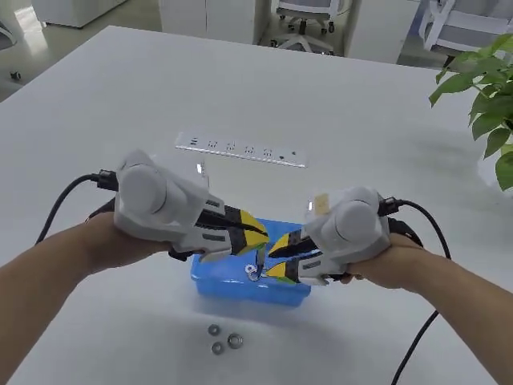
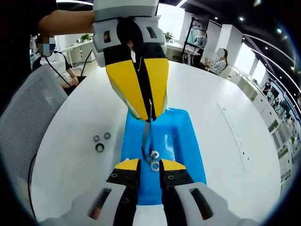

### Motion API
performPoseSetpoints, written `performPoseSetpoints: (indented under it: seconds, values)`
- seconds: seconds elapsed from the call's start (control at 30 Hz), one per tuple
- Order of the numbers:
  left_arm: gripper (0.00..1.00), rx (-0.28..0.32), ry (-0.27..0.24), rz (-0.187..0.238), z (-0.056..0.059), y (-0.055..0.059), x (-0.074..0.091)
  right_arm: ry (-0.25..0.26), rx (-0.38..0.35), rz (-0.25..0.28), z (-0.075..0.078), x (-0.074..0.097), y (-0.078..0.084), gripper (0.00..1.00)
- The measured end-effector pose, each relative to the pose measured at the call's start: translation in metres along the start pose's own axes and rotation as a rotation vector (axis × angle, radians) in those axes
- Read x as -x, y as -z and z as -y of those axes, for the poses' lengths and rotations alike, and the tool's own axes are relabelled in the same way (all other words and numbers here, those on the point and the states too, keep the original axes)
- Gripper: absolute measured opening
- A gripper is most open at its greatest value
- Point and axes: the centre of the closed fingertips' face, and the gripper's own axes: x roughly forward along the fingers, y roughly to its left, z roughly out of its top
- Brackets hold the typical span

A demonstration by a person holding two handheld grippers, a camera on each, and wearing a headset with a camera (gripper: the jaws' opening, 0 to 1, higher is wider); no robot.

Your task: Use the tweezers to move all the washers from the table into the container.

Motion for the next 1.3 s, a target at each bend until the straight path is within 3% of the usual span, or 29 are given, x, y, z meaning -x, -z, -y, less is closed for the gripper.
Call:
performPoseSetpoints:
  seconds: [0.53, 0.9, 1.3]
  values:
    - [0.05, 0.006, 0.001, -0.002, 0.000, -0.008, 0.016, 0.098, -0.081, 0.019, -0.009, 0.042, 0.007, 0.26]
    - [0.05, 0.006, 0.008, -0.014, 0.014, -0.010, 0.033, 0.145, -0.130, 0.050, -0.026, 0.065, 0.009, 0.34]
    - [0.05, -0.002, -0.003, -0.005, 0.027, -0.018, 0.044, 0.167, -0.173, 0.077, -0.046, 0.073, 0.012, 0.42]
